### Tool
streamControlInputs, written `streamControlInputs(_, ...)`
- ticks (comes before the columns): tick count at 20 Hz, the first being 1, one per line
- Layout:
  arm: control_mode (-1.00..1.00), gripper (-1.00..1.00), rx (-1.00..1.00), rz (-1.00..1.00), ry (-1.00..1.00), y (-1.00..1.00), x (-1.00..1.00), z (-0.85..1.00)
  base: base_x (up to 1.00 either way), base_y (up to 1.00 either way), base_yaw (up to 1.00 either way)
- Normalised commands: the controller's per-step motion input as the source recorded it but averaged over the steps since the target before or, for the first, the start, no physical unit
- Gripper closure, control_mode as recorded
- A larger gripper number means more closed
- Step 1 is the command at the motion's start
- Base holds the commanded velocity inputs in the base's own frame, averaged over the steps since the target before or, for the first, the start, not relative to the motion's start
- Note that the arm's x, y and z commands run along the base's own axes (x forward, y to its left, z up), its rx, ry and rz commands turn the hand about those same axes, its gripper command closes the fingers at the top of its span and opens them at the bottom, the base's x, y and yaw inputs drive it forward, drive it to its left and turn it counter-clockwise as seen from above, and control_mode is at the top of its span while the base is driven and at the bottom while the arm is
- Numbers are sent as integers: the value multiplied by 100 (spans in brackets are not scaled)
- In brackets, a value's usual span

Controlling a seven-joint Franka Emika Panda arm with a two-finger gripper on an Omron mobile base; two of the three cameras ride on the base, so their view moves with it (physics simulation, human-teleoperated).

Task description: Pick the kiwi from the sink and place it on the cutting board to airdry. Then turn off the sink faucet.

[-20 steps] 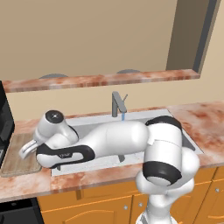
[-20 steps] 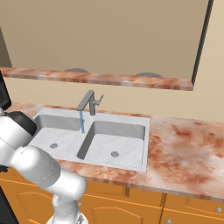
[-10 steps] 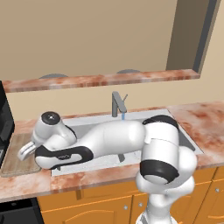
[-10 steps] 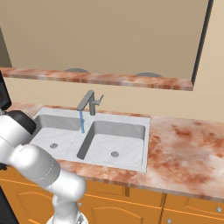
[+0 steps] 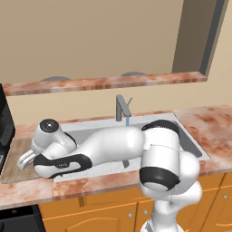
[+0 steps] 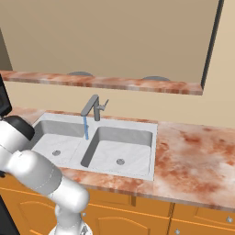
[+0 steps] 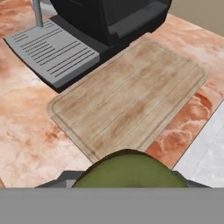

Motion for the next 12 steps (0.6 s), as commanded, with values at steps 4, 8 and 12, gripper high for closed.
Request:
streamControlInputs(4,-100,100,-2,-1,2,6,8,-11,0,0,0)
streamControlInputs(8,-100,100,-1,-1,3,5,8,-10,0,0,0)
streamControlInputs(12,-100,100,0,-1,5,4,8,-14,0,0,0)
